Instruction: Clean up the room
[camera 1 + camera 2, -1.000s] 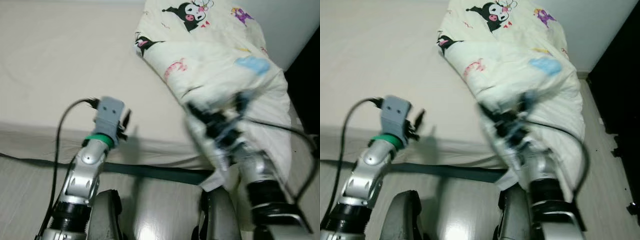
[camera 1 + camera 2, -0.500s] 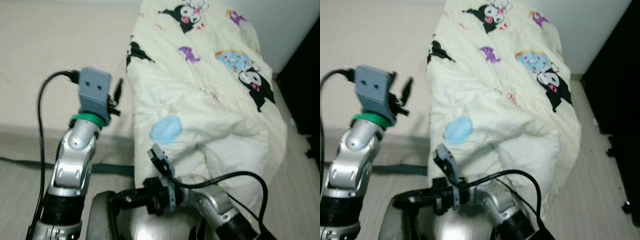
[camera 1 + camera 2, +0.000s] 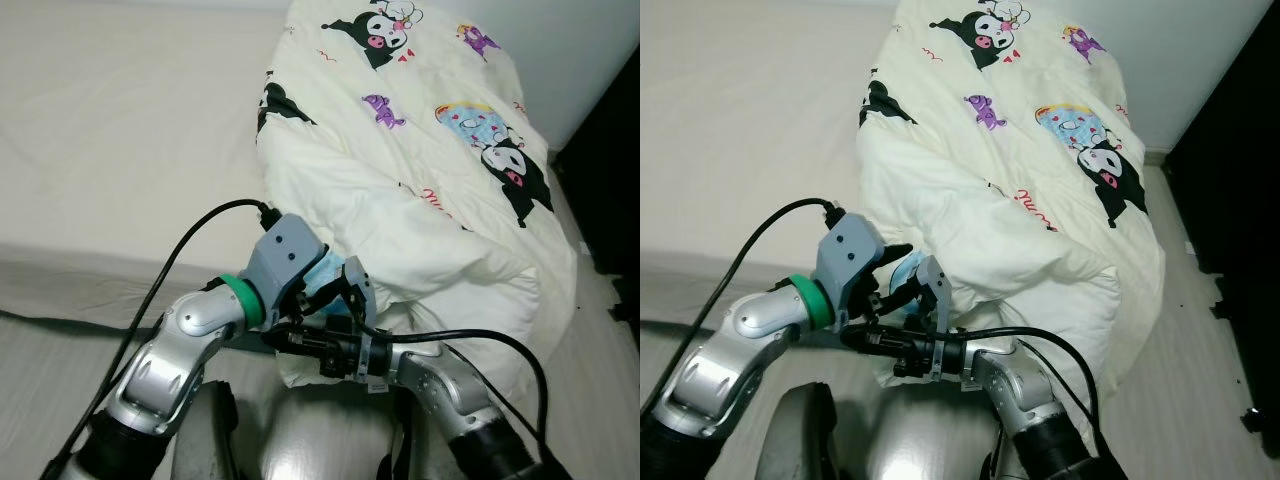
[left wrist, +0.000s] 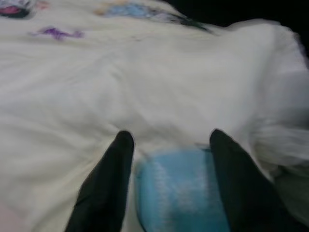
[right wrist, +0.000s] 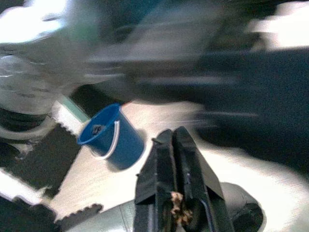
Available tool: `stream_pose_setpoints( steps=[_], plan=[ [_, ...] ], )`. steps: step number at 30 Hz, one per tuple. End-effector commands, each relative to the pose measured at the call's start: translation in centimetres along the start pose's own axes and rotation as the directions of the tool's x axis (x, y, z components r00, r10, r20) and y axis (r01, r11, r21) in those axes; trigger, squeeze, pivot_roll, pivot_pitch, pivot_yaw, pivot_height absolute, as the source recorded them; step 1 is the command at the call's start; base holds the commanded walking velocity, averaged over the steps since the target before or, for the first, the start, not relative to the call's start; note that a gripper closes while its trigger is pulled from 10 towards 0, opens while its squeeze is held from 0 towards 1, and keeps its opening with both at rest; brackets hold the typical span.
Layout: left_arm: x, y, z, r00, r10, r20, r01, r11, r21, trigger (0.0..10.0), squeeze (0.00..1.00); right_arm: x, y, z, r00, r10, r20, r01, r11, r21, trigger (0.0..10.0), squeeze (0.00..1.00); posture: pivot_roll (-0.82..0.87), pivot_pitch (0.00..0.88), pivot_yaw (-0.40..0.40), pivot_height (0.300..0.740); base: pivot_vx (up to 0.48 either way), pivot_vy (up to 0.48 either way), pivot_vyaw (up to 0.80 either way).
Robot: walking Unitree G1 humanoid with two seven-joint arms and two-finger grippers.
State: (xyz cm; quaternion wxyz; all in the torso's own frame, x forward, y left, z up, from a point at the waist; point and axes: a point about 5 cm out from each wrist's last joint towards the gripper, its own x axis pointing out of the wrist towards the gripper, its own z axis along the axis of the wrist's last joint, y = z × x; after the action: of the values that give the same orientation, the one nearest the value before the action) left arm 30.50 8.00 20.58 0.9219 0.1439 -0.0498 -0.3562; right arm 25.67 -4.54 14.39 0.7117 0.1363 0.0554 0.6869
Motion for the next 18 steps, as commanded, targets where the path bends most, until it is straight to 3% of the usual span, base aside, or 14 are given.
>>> stream_pose_setpoints(
  steps=[1,2,5,6,7,9,10,13,15,17,18],
  plan=[
    [-0.2,0.7,-0.7,0.998,0.052,-0.03,-0.053,0.999,-0.005,10.0,1.0,0.5,1.4,-0.1,0.998,0.067,0.003,-0.067,0.997,0.023,10.0,0.0,0.11,0.151,0.057,0.48,0.0,0.0,0.0],
    [-0.2,0.7,-0.7,0.998,0.052,-0.03,-0.053,0.999,-0.005,10.0,1.0,0.5,1.4,-0.1,0.998,0.067,0.003,-0.067,0.997,0.023,10.0,0.0,0.11,0.151,0.057,0.48,0.0,0.0,0.0],
    [-0.1,1.4,-0.6,0.995,0.097,-0.037,-0.098,0.995,-0.028,10.0,1.0,-0.4,4.1,-0.7,0.994,0.106,-0.029,-0.105,0.994,0.039,10.0,0.0,0.1,0.157,0.05,0.48,0.0,0.0,0.0],
    [-0.1,1.4,-0.6,0.995,0.097,-0.037,-0.098,0.995,-0.028,10.0,1.0,-0.4,4.1,-0.7,0.994,0.106,-0.029,-0.105,0.994,0.039,10.0,0.0,0.1,0.157,0.05,0.48,0.0,0.0,0.0],
    [0.0,1.0,-0.8,0.996,0.063,-0.06,-0.065,0.998,-0.024,10.0,1.0,-2.0,5.3,-1.6,0.995,0.074,-0.069,-0.069,0.995,0.073,10.0,0.0,0.1,0.156,0.045,0.48,0.0,0.0,0.0],
    [0.1,0.5,-0.9,0.997,0.026,-0.071,-0.028,0.999,-0.019,10.0,1.0,-2.7,5.5,-2.0,0.995,0.042,-0.089,-0.034,0.996,0.085,10.0,0.0,0.1,0.156,0.045,0.48,0.0,0.0,0.0],
    [0.1,-0.3,-1.0,0.995,-0.052,-0.086,0.052,0.999,-0.001,10.0,0.0,-3.5,5.5,-2.6,0.994,0.002,-0.106,0.009,0.994,0.108,10.0,0.0,0.09,0.157,0.038,0.48,0.0,0.0,0.0],
    [0.0,-1.2,-1.2,0.986,-0.131,-0.102,0.133,0.991,0.017,10.0,0.0,-4.2,5.6,-3.0,0.992,-0.031,-0.119,0.047,0.99,0.131,10.0,0.0,0.09,0.157,0.038,0.48,0.0,0.0,0.0],
    [0.2,-2.1,-1.1,0.969,-0.227,-0.098,0.23,0.973,0.021,10.0,0.0,-5.9,5.7,-4.0,0.978,-0.105,-0.178,0.131,0.981,0.142,10.0,0.0,0.08,0.158,0.016,0.48,0.0,0.0,0.0],
    [0.3,-2.3,-1.1,0.964,-0.25,-0.095,0.253,0.967,0.021,10.0,0.0,-6.6,5.9,-4.4,0.968,-0.141,-0.207,0.173,0.974,0.144,10.0,0.0,0.08,0.158,0.016,0.48,0.0,0.0,0.0],
    [0.7,-2.3,-0.9,0.967,-0.239,-0.084,0.242,0.97,0.022,10.0,0.0,-7.8,5.9,-4.7,0.95,-0.206,-0.233,0.244,0.958,0.148,10.0,0.0,0.07,0.16,0.004,0.48,0.0,0.0,0.0]
  ],
)
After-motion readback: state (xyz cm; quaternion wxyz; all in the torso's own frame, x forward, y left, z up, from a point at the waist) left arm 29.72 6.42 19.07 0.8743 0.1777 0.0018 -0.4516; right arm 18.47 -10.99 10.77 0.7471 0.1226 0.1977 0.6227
